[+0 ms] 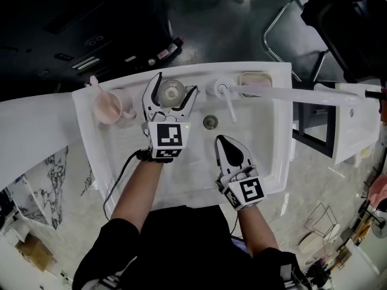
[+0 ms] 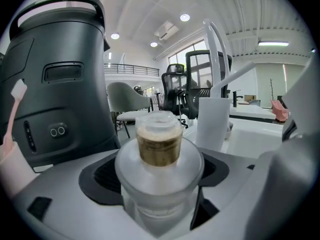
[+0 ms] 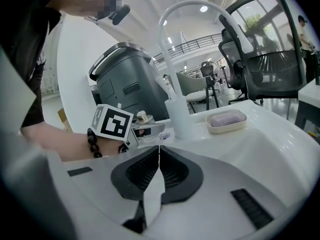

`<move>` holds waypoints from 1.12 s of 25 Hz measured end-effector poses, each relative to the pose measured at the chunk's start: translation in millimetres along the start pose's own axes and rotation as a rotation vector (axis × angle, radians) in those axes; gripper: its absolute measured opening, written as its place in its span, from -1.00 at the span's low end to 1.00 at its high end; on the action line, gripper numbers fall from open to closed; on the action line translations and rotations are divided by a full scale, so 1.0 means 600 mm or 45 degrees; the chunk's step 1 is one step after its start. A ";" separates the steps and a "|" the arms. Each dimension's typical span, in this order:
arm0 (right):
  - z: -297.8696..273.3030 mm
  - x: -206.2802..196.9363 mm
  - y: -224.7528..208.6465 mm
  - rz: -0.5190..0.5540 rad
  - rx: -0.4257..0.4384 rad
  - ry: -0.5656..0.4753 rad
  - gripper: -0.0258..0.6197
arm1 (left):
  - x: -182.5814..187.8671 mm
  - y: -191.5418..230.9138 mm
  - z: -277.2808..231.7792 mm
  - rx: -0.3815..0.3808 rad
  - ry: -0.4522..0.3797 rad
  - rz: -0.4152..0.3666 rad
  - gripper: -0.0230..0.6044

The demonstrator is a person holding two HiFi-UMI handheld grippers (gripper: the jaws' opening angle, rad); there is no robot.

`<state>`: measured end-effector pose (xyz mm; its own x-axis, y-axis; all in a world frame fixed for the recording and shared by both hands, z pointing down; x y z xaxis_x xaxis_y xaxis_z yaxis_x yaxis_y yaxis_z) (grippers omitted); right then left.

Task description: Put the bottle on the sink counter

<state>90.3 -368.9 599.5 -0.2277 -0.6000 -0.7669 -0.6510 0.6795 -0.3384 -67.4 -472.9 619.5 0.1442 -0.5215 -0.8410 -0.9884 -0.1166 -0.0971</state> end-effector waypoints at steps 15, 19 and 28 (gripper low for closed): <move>0.017 0.044 0.044 0.080 -0.064 -0.114 -0.83 | -0.106 -0.047 0.150 -0.146 0.175 0.131 0.35; 0.043 0.054 0.066 0.081 -0.108 -0.175 -0.83 | -0.107 -0.027 0.219 -0.139 0.146 0.143 0.34; 0.090 0.069 0.168 0.025 -0.152 -0.334 -0.83 | -0.099 0.086 0.354 -0.088 -0.013 0.247 -0.26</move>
<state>54.0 -302.5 503.9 -0.0562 -0.4469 -0.8928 -0.7324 0.6262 -0.2673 -136.7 -268.4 551.1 -0.0493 -0.5310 -0.8459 -0.9920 -0.0726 0.1034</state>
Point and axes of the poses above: the fingertips, and each gripper's own axes: z backward along the fingers, y to its left, x out of its top, the point moved 1 cm from there along z, backward along the fingers, and after that the axes turned 7 degrees about y, right-handed, at the moved point
